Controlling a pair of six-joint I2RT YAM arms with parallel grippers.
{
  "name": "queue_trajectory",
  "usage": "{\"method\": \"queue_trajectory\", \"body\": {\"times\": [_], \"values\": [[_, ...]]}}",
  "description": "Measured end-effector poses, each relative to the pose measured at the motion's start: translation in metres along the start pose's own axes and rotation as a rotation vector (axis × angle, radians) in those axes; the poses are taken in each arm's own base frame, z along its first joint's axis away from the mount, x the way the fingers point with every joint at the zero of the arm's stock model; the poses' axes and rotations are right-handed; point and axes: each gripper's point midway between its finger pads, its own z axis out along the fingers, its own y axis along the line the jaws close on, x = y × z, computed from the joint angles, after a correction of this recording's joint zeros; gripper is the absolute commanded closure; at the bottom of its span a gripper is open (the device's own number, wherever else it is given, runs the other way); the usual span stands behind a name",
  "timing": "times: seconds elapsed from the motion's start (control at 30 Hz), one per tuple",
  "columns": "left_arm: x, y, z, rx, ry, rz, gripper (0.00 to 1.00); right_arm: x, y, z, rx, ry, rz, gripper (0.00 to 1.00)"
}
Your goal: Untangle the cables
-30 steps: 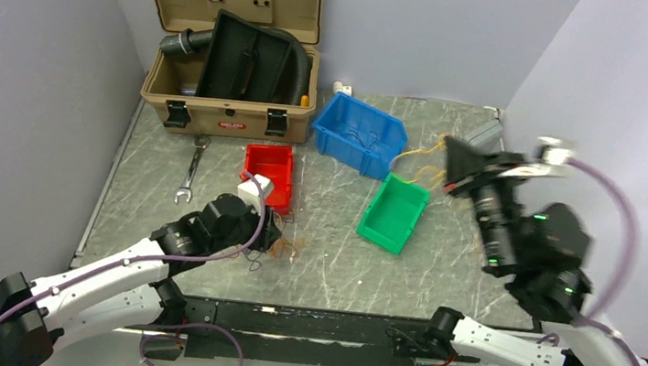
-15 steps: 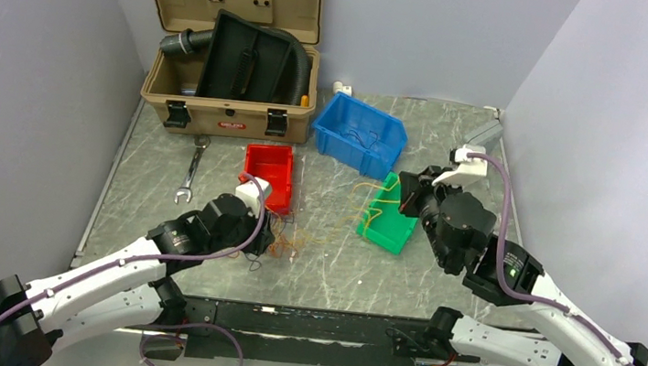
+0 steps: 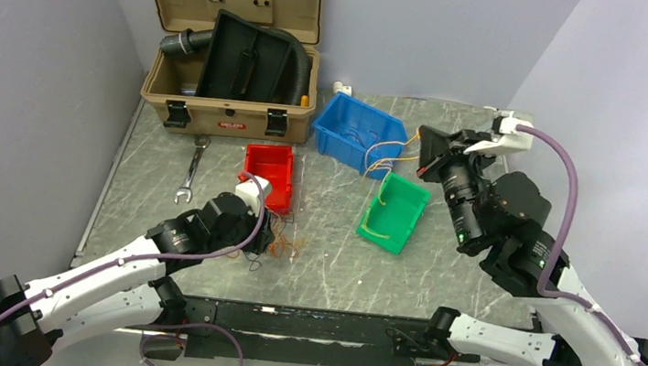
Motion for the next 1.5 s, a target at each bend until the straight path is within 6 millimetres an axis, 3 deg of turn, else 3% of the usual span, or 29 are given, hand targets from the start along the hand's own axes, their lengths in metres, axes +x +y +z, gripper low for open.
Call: {"method": "queue_trajectory", "body": {"times": [0.23,0.6,0.83,1.03,1.23,1.37,1.5], "values": [[0.0,0.0,0.0,0.0,0.0,0.0,0.46,-0.026,-0.009,-0.001,0.041,-0.075,-0.03,1.0],[-0.011,-0.004,-0.003,0.003,-0.01,0.01,0.46,-0.036,-0.02,0.013,0.143,-0.107,-0.104,1.0],[-0.013,-0.004,-0.003,0.003,-0.012,0.014,0.46,-0.015,-0.048,0.039,0.258,-0.079,-0.138,1.0],[-0.015,-0.004,-0.006,0.002,-0.023,0.013,0.46,0.029,-0.075,0.059,0.331,0.014,-0.163,1.0],[-0.018,-0.002,-0.01,-0.002,-0.043,0.011,0.46,0.07,-0.088,0.065,0.372,0.123,-0.187,1.0],[-0.017,-0.002,-0.011,-0.006,-0.037,0.012,0.46,0.076,-0.091,0.065,0.375,0.146,-0.187,1.0],[-0.016,-0.001,-0.011,-0.007,-0.034,0.013,0.46,0.064,-0.088,0.065,0.364,0.137,-0.184,1.0]]}}
